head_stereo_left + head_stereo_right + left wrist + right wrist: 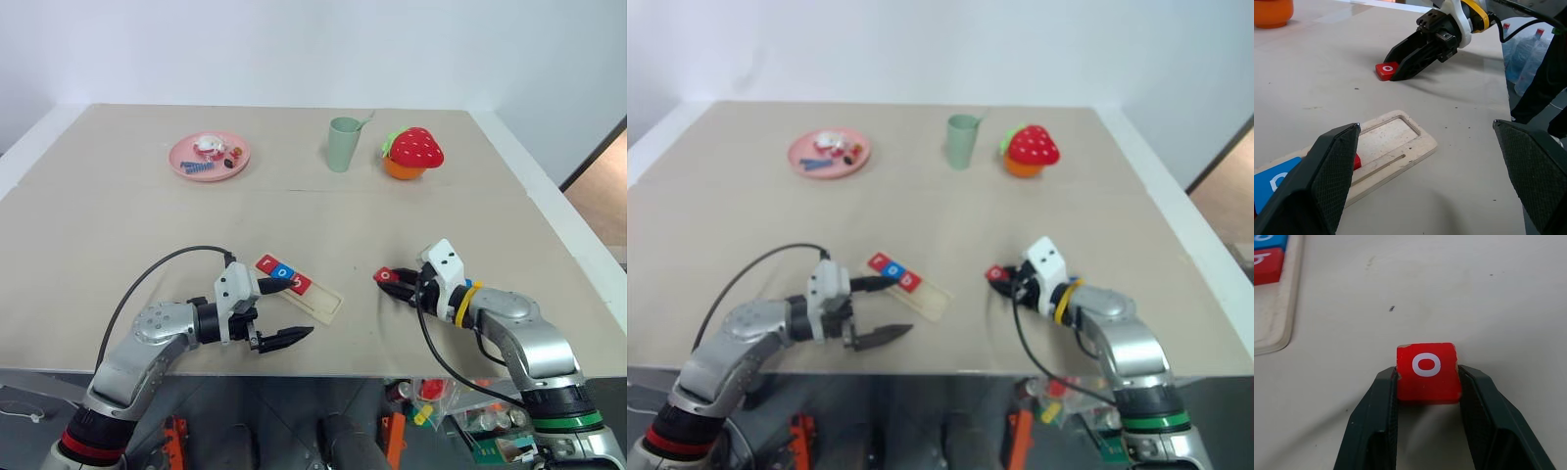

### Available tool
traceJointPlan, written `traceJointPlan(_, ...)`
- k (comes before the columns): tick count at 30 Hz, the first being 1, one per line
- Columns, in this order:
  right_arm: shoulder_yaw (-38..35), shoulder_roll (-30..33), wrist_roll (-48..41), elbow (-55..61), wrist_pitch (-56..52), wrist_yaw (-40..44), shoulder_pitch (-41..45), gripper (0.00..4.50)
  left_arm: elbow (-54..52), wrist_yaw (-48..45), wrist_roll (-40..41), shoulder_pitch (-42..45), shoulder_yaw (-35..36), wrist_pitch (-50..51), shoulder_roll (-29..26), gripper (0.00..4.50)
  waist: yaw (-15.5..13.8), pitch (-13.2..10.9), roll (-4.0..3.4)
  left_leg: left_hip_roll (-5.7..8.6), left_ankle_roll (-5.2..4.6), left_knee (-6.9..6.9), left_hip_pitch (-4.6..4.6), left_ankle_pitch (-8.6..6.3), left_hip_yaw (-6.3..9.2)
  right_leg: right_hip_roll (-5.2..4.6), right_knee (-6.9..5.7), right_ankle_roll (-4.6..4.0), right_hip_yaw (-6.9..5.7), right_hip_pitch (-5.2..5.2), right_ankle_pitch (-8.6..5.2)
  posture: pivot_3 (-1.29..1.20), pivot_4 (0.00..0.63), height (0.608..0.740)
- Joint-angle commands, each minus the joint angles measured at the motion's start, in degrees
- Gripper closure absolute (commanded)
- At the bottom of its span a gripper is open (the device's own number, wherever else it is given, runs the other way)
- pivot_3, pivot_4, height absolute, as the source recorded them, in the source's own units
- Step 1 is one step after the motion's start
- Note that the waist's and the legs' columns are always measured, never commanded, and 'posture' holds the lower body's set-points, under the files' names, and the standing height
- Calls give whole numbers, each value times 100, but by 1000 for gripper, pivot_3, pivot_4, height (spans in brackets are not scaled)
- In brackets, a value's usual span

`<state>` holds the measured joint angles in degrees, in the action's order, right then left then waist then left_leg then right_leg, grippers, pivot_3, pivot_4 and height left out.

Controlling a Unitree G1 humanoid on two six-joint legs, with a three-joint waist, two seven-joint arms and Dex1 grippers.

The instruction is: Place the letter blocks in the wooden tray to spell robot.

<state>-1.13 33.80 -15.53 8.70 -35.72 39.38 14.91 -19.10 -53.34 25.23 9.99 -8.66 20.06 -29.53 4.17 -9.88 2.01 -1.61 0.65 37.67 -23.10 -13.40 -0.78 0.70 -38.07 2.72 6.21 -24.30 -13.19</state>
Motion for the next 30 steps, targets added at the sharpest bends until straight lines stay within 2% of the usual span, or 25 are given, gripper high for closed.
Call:
traceJointPlan(1, -250, -290, -331, 1473, -931, -693, -23, 3309, -172, 165, 12, -63, 198, -121, 31, 0, 2, -1, -1, 0, 0, 0, -2, 0, 0, 0, 0, 0, 0, -2, 0, 0, 150, 740)
traceJointPlan(5, 405, -602, -721, 2674, -1826, -865, 205, 3309, -175, 312, 103, -171, 364, -82, 27, 0, 15, -1, -2, -8, 0, -4, -7, 0, 4, 7, -4, -2, 0, -12, -1, 0, 150, 740)
traceJointPlan(12, 1532, -575, -340, 2095, -1475, -666, 588, 3309, 177, 275, 160, -175, 567, -87, 20, 0, -9, 0, 1, 0, 3, 1, -10, 2, 7, -5, 1, -4, -11, -5, -3, 0, 150, 740)
traceJointPlan(20, 1716, -629, -199, 1326, -1230, -432, 1008, 3309, 234, 259, 116, -195, 604, -150, 14, 0, -6, -1, 4, -1, 3, 0, -13, 1, 12, -2, 2, -4, -17, -7, -4, 0, 150, 740)
traceJointPlan(30, 1646, -736, -328, 1454, -1532, -390, 983, 3309, 140, 293, 45, -298, 542, -190, 2, 0, -5, -1, 4, -3, 3, -5, -14, 1, 17, -1, 2, -8, -22, -8, -5, 0, 150, 740)
